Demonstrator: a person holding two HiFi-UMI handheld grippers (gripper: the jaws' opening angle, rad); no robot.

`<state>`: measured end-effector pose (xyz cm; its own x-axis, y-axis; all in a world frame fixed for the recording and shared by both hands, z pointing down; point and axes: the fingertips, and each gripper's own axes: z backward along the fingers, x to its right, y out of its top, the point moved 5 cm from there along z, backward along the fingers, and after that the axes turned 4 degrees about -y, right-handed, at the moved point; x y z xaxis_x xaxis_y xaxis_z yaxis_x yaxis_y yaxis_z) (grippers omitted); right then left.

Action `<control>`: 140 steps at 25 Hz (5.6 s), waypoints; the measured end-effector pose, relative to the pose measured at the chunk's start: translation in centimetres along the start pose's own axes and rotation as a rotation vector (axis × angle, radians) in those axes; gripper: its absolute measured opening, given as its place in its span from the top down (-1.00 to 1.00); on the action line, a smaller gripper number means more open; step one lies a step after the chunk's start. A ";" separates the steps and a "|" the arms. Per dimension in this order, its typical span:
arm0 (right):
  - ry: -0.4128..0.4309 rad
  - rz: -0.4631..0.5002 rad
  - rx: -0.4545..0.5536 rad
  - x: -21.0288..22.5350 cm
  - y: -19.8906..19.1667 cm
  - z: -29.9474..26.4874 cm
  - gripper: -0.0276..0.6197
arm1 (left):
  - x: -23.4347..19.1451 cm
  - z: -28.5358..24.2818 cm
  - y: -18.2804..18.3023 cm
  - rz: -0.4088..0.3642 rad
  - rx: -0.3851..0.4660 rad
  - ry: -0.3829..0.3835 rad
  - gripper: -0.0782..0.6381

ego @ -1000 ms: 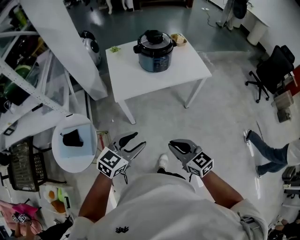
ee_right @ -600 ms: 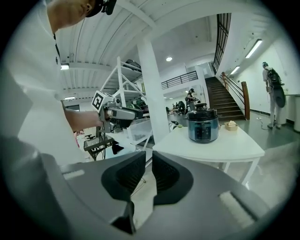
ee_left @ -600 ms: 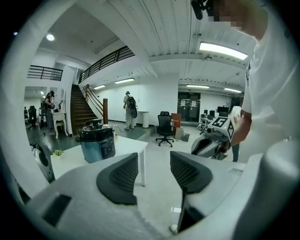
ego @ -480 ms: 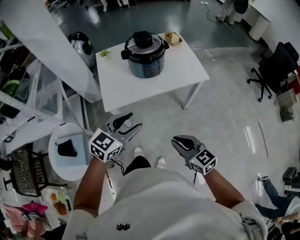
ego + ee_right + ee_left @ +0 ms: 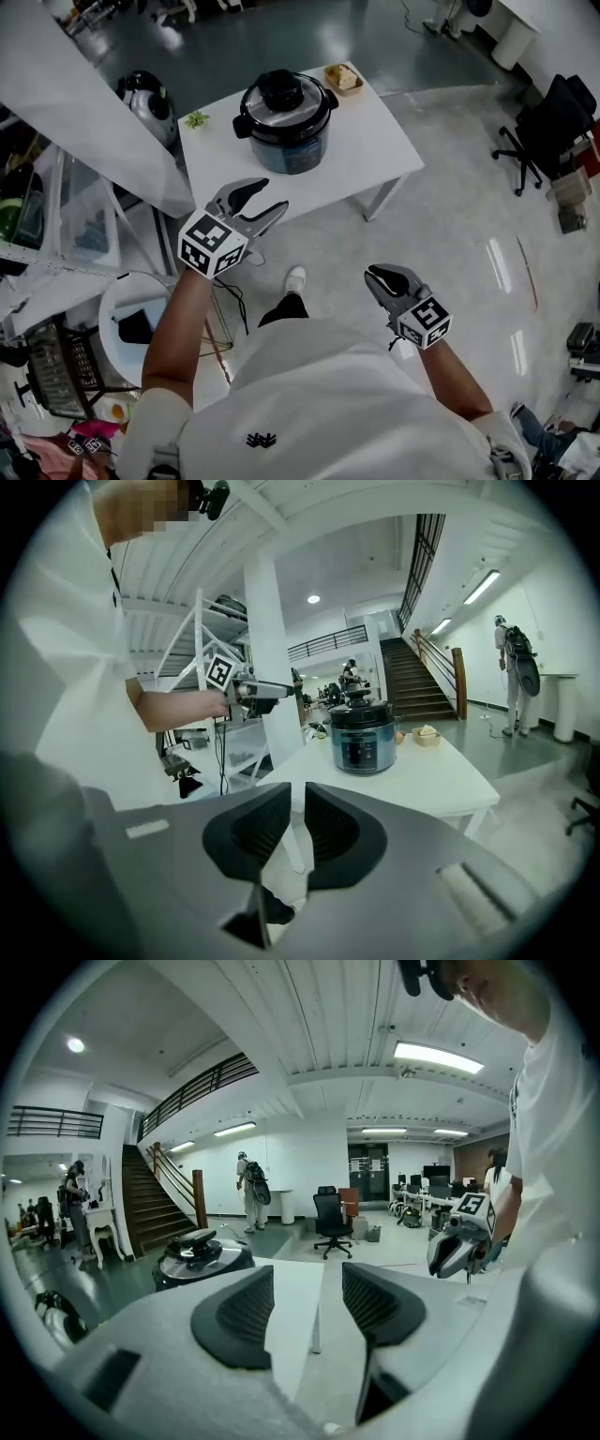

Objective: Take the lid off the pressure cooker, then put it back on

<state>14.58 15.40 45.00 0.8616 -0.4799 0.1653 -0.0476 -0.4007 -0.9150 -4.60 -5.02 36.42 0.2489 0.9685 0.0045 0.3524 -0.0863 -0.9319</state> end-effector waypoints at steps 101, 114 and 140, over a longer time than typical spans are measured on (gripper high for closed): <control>-0.066 -0.047 -0.033 9.5 5.3 -10.5 0.77 | -25.0 -4.2 4.3 -0.055 -0.154 0.100 -0.02; 0.105 0.017 -0.039 8.8 5.4 -12.6 0.77 | -22.9 3.6 1.6 0.025 -0.174 0.276 -0.02; 0.189 0.078 -0.079 8.1 6.3 -14.3 0.78 | -20.5 8.0 -6.9 0.157 -0.206 0.428 -0.02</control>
<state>14.03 -2.22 45.85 0.7443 -0.6464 0.1677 -0.1565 -0.4130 -0.8972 -19.31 -22.47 39.82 0.6460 0.7610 0.0591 0.4413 -0.3093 -0.8424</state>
